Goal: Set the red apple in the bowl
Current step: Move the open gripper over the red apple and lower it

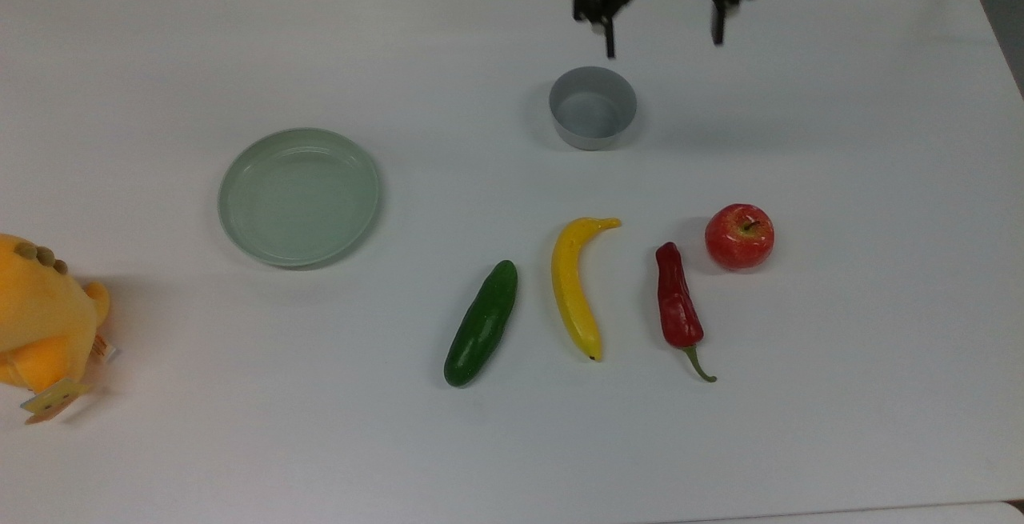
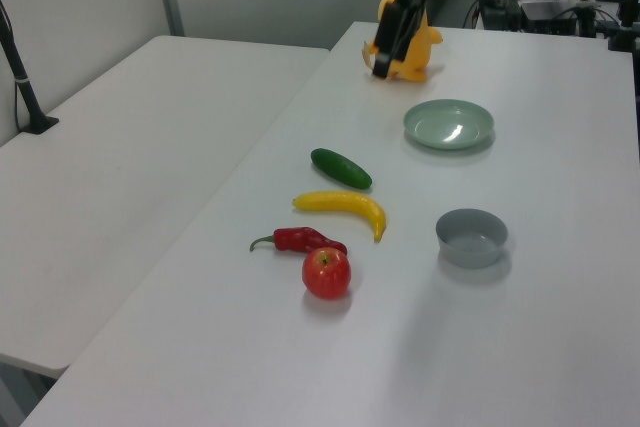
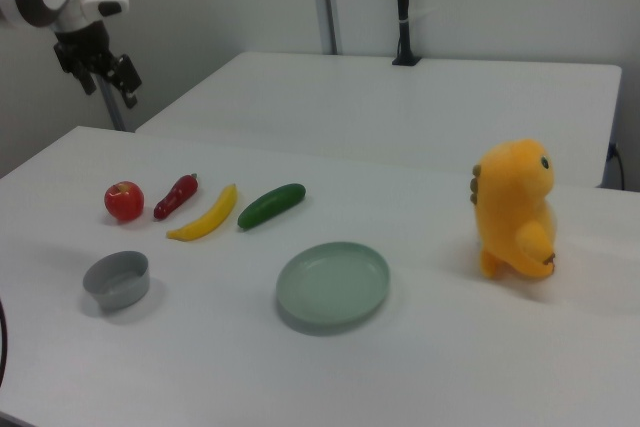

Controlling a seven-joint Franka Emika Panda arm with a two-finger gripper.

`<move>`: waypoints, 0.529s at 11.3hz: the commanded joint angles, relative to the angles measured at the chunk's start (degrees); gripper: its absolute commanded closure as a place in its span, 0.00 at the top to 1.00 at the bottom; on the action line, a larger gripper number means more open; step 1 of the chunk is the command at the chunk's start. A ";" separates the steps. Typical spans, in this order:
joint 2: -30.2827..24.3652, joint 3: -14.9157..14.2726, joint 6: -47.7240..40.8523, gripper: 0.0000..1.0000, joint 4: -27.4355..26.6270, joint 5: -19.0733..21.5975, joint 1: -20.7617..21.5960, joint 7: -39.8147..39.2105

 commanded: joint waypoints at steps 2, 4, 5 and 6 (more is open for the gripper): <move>7.33 1.40 8.79 1.00 1.84 -3.39 4.26 8.38; 10.94 1.49 12.40 1.00 1.67 -5.42 6.46 8.75; 12.96 1.49 14.15 1.00 1.67 -6.56 7.34 9.01; 13.85 1.49 15.65 1.00 1.49 -7.36 7.61 10.41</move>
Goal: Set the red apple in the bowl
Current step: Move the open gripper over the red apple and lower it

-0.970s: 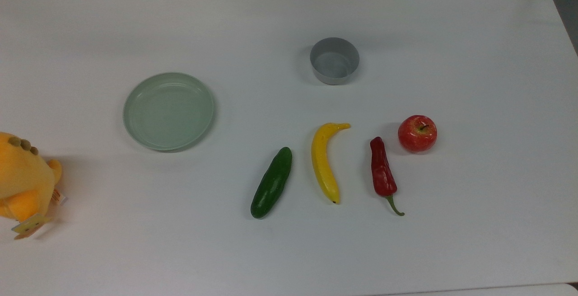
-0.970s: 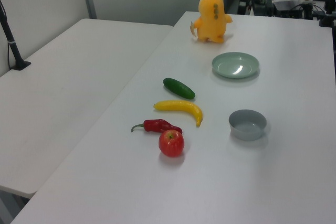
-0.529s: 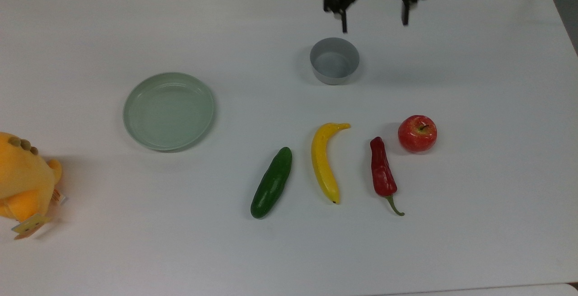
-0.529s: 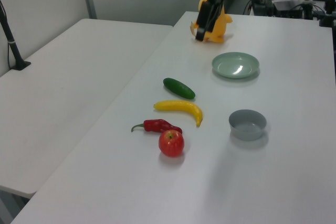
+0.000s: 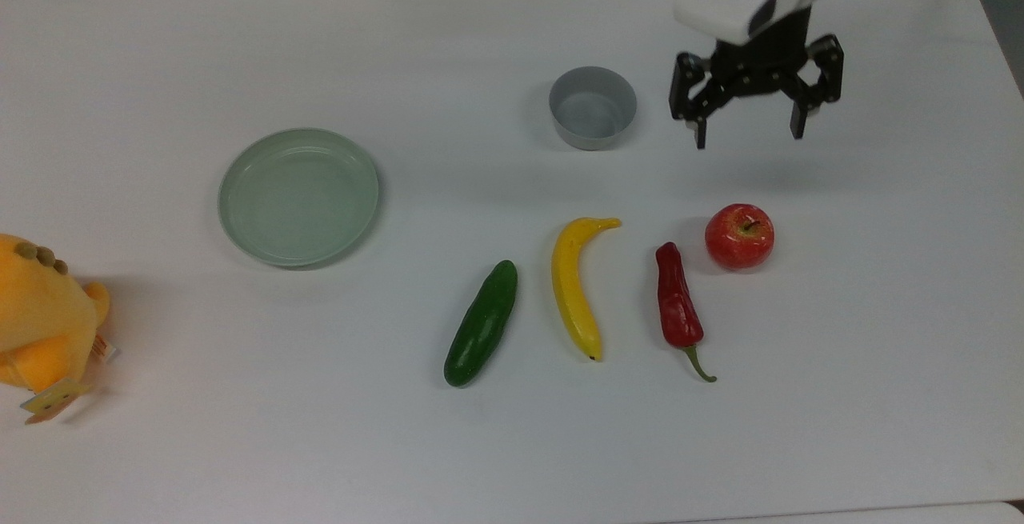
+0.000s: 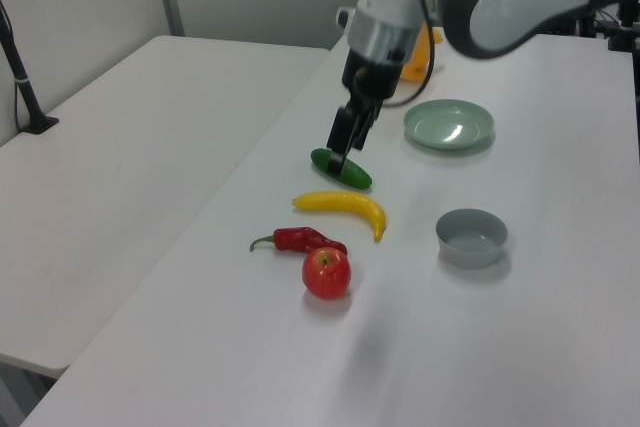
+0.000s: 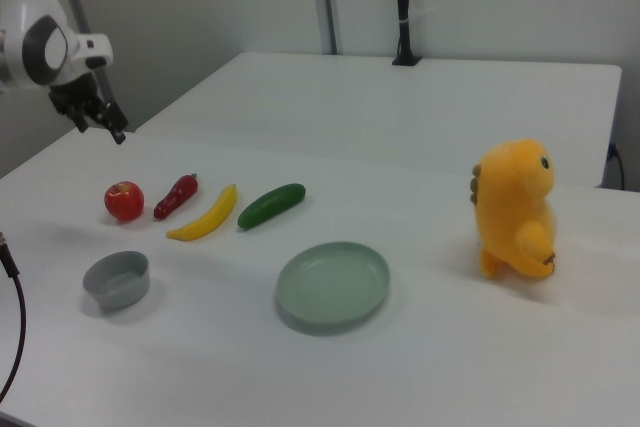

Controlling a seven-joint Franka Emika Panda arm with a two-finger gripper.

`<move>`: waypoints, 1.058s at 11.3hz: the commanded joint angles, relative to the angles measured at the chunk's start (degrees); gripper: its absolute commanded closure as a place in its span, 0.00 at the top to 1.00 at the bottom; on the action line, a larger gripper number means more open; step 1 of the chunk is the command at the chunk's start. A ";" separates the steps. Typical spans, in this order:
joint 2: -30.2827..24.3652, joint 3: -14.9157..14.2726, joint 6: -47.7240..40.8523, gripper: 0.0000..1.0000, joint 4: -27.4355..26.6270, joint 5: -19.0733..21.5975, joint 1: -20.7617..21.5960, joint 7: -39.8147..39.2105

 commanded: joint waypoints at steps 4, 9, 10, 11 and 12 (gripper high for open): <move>7.01 1.00 8.70 1.00 0.05 -5.88 1.46 7.04; 10.44 2.15 14.94 1.00 -2.41 -11.78 1.55 11.53; 10.97 2.93 15.46 1.00 -2.41 -12.49 1.46 12.23; 11.15 3.03 15.99 1.00 -2.50 -13.63 1.46 12.93; 11.42 3.03 16.17 1.00 -2.58 -14.86 1.46 13.72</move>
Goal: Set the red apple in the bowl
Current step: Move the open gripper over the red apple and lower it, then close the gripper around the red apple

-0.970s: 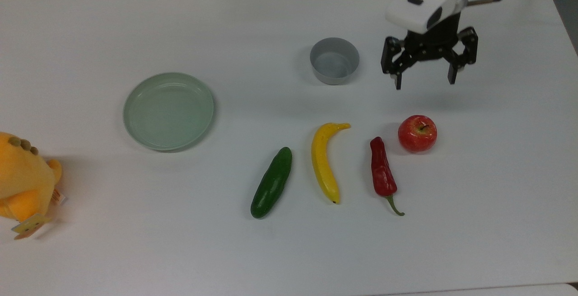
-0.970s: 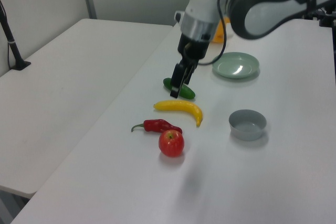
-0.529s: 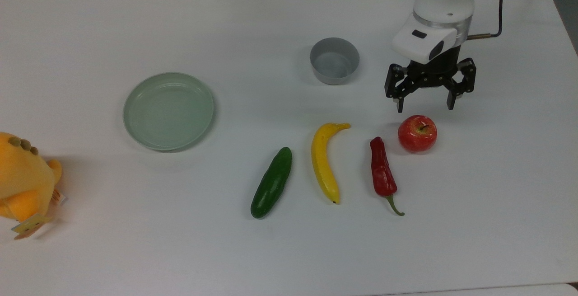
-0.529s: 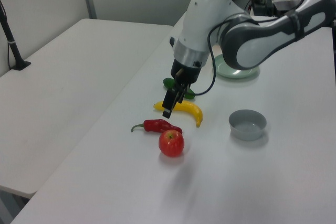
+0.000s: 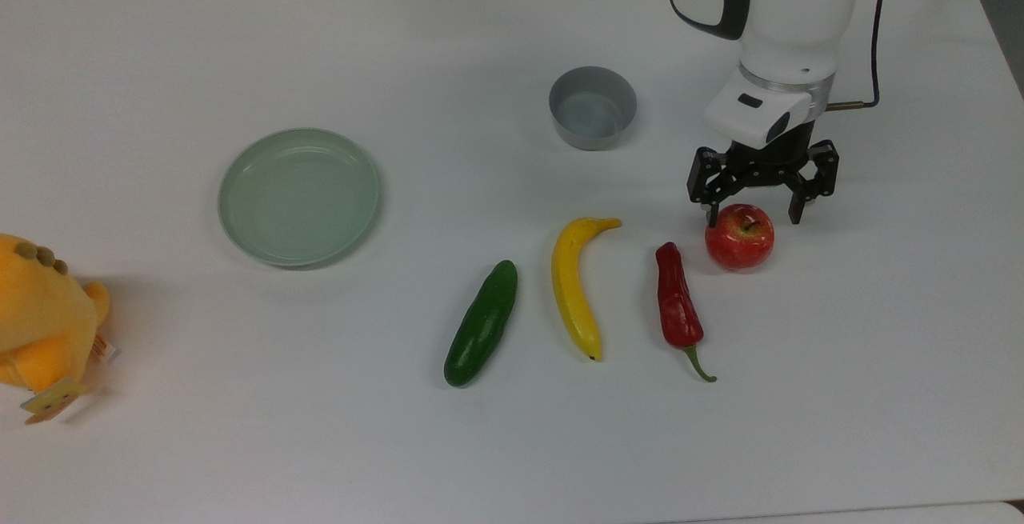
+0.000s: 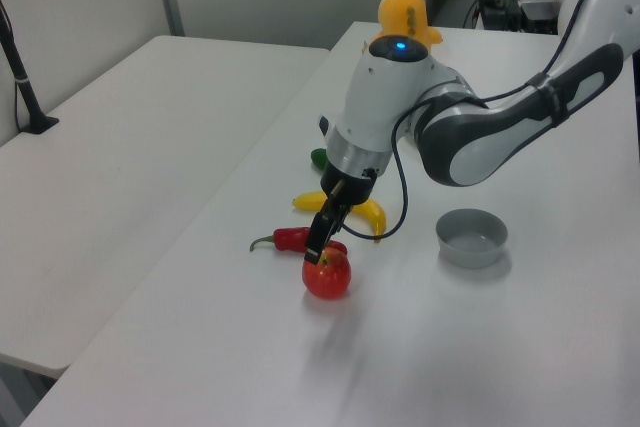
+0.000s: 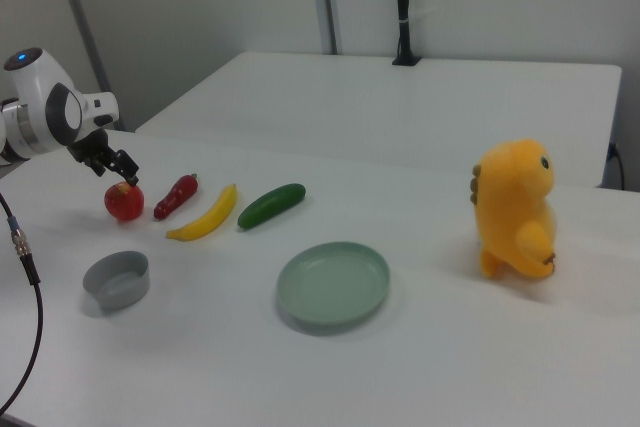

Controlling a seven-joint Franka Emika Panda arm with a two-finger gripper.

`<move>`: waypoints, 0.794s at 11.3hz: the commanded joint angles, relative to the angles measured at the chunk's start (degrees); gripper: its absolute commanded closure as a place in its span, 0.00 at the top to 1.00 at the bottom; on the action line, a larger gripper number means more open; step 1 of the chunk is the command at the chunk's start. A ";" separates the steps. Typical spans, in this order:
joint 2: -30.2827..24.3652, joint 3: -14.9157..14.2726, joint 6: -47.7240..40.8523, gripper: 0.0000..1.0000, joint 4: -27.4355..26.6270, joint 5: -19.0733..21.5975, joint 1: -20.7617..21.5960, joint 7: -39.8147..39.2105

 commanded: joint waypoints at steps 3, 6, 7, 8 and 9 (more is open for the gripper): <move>1.22 1.36 2.94 1.00 -1.42 -6.17 -0.15 4.25; 1.83 1.45 3.82 1.00 -2.04 -8.98 -0.06 5.91; 2.44 1.80 3.83 1.00 -2.13 -10.30 -0.06 5.92; 2.80 2.06 3.83 1.00 -2.13 -11.35 -0.06 6.53; 2.80 2.15 3.83 1.00 -2.21 -12.24 -0.23 6.71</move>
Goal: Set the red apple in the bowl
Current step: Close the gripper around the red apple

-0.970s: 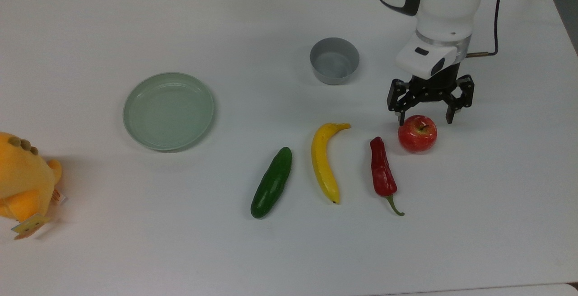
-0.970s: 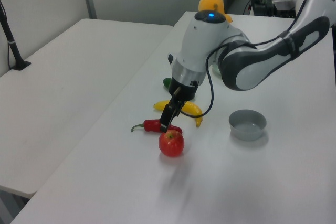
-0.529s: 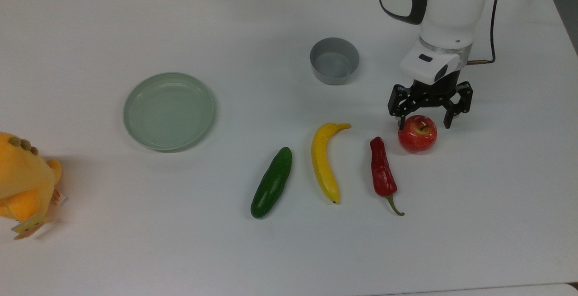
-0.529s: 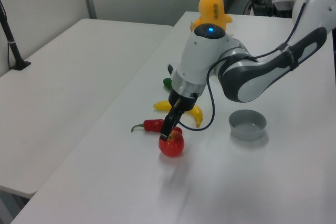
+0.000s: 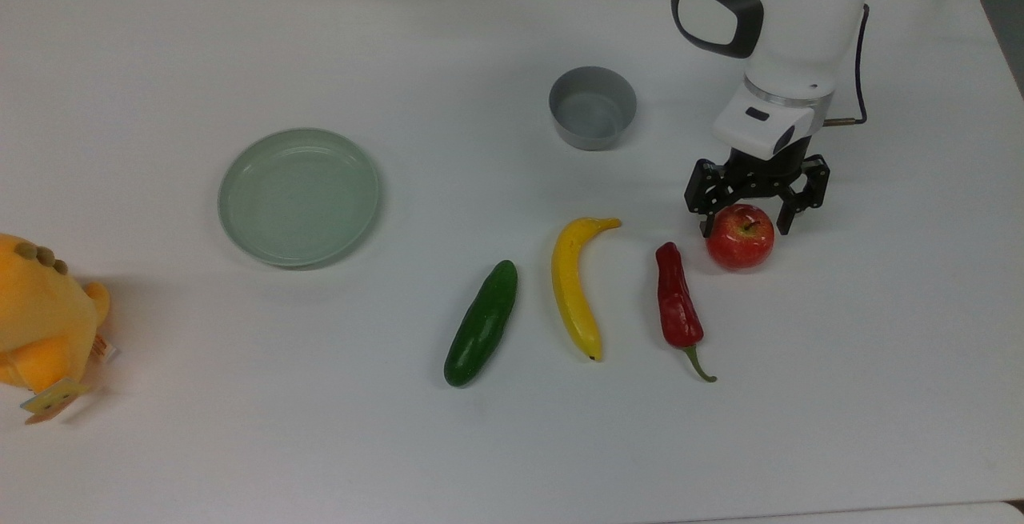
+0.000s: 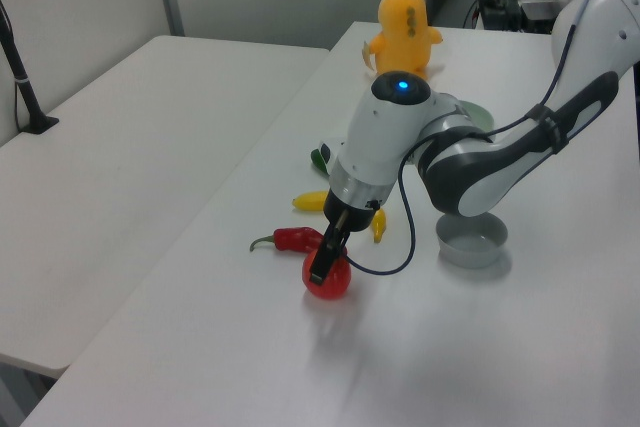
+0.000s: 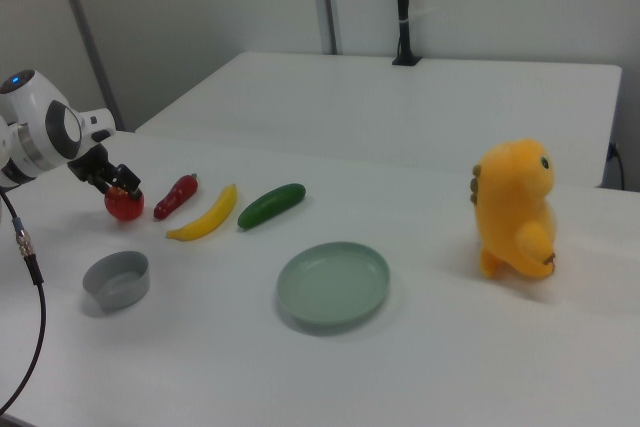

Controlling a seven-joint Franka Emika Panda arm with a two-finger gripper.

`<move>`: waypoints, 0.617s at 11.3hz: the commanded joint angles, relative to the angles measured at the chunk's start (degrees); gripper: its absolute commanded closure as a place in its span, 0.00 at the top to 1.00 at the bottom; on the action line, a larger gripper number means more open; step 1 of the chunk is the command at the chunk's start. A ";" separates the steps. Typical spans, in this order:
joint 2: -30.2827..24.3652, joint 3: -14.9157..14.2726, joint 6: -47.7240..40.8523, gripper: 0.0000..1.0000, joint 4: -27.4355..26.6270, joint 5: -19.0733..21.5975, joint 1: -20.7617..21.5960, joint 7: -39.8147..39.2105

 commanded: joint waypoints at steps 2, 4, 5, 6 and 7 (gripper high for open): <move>0.13 1.16 2.41 0.93 -1.99 -4.79 -0.51 2.34; 0.13 1.78 2.41 0.60 -2.43 -6.12 -0.69 2.25; 0.13 1.78 2.32 0.36 -2.35 -6.21 -0.69 2.08; -0.13 1.78 2.32 0.23 -2.34 -6.21 -0.78 1.90; -0.31 1.96 2.24 0.23 -2.34 -6.13 -1.04 1.90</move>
